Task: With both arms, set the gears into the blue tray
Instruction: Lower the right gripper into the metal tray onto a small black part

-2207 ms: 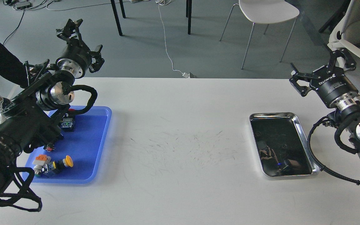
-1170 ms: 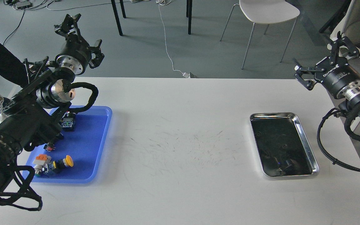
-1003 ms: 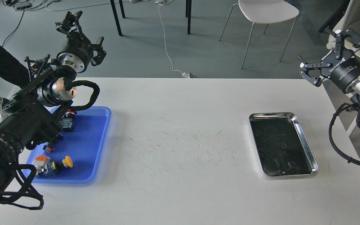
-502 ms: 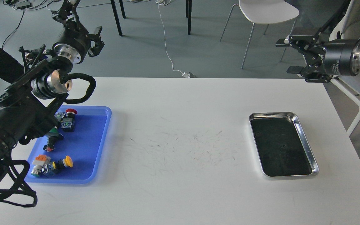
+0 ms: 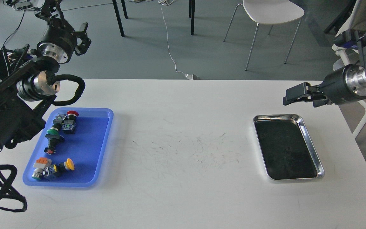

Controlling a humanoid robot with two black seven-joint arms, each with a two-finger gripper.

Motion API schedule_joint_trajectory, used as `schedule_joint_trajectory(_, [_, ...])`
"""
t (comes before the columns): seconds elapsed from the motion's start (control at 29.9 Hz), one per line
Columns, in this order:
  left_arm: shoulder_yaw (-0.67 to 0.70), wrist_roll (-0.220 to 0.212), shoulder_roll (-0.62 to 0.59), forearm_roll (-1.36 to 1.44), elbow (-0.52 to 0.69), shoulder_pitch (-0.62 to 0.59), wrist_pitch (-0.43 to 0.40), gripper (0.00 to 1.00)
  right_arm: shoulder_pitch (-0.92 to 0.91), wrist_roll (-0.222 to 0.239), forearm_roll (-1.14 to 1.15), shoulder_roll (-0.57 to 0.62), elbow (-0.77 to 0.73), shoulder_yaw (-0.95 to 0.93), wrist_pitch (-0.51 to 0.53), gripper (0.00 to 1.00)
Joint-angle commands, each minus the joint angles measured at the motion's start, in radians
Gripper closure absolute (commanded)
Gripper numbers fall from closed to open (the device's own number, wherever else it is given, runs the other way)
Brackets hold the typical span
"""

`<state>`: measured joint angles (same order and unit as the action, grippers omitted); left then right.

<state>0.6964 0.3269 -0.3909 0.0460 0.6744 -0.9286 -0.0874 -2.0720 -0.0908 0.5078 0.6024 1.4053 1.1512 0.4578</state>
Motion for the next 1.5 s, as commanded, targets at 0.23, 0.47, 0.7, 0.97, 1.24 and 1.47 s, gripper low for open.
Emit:
schedule_joint_trajectory(0.23, [-0.002,0.011,-0.016,0.002,0.007,0.014,0.017,0.02,0.116,0.000,0.006,-0.141,-0.011,0.054,-0.062,0.02])
schedule_joint_trajectory(0.47, [-0.002,0.032,-0.034,0.000,0.028,0.036,0.020,0.02,0.231,0.000,0.006,-0.173,-0.083,0.053,-0.136,0.06])
schedule_joint_trajectory(0.7, [-0.002,0.032,-0.057,0.000,0.034,0.040,0.021,0.02,0.312,0.013,-0.015,-0.274,-0.167,0.048,-0.145,0.07])
schedule_joint_trajectory(0.97, [0.000,0.034,-0.055,0.000,0.034,0.042,0.021,0.02,0.375,0.013,-0.029,-0.337,-0.252,0.054,-0.143,0.12])
schedule_joint_trajectory(1.24, [0.002,0.032,-0.065,0.000,0.034,0.040,0.020,0.02,0.443,0.013,-0.037,-0.401,-0.330,0.056,-0.146,0.20])
schedule_joint_trajectory(1.47, [0.002,0.032,-0.078,0.000,0.034,0.042,0.017,0.02,0.515,0.014,-0.080,-0.469,-0.413,0.058,-0.145,0.21])
